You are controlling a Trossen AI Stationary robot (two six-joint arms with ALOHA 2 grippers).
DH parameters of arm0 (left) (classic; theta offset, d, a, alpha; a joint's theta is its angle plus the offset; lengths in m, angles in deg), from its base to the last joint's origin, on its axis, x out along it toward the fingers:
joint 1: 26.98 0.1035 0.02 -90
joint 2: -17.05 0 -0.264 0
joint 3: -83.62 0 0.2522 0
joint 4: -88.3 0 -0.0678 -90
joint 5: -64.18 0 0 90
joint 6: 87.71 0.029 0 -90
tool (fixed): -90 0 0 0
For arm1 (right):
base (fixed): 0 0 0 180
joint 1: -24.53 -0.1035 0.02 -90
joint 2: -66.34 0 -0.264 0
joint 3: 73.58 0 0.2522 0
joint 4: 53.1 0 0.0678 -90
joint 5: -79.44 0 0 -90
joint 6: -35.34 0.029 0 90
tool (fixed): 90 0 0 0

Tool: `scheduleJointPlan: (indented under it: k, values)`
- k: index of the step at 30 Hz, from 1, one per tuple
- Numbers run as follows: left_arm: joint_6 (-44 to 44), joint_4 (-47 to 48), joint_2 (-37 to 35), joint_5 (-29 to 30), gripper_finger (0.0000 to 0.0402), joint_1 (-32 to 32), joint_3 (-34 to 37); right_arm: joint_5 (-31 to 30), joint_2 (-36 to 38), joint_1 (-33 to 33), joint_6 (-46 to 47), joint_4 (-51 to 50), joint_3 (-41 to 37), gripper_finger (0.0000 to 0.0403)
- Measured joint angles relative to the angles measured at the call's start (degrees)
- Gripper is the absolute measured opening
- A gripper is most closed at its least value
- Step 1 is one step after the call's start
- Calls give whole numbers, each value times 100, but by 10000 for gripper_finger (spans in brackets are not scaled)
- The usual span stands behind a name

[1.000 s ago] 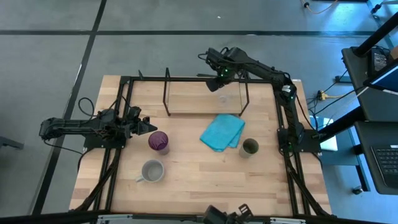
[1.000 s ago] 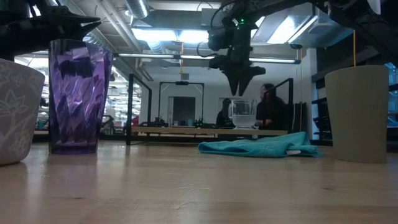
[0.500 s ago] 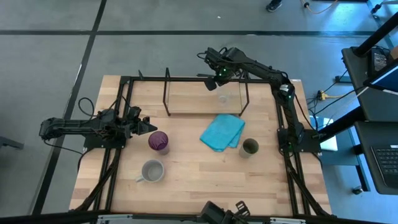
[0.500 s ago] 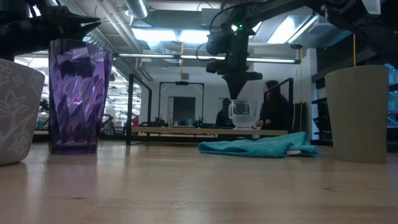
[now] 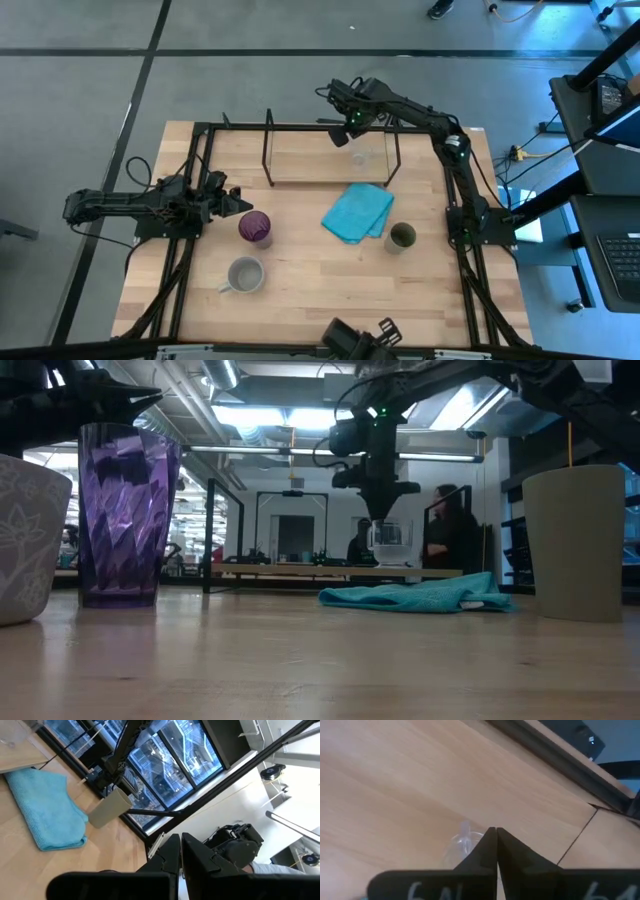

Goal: Stack small to large cups/mugs on shelf
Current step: Put the transparent mug on the shelf

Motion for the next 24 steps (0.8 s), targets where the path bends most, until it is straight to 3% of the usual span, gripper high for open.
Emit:
scheduleJointPlan:
  k: [7, 24]
  values:
    - [27, 0, 0, -4, 11, -1, 0, 411, -212, 11, -39, -90, 0, 19]
    - [77, -1, 0, -6, 11, -2, 0, 710, -272, -417, -149, 8, -2, 20]
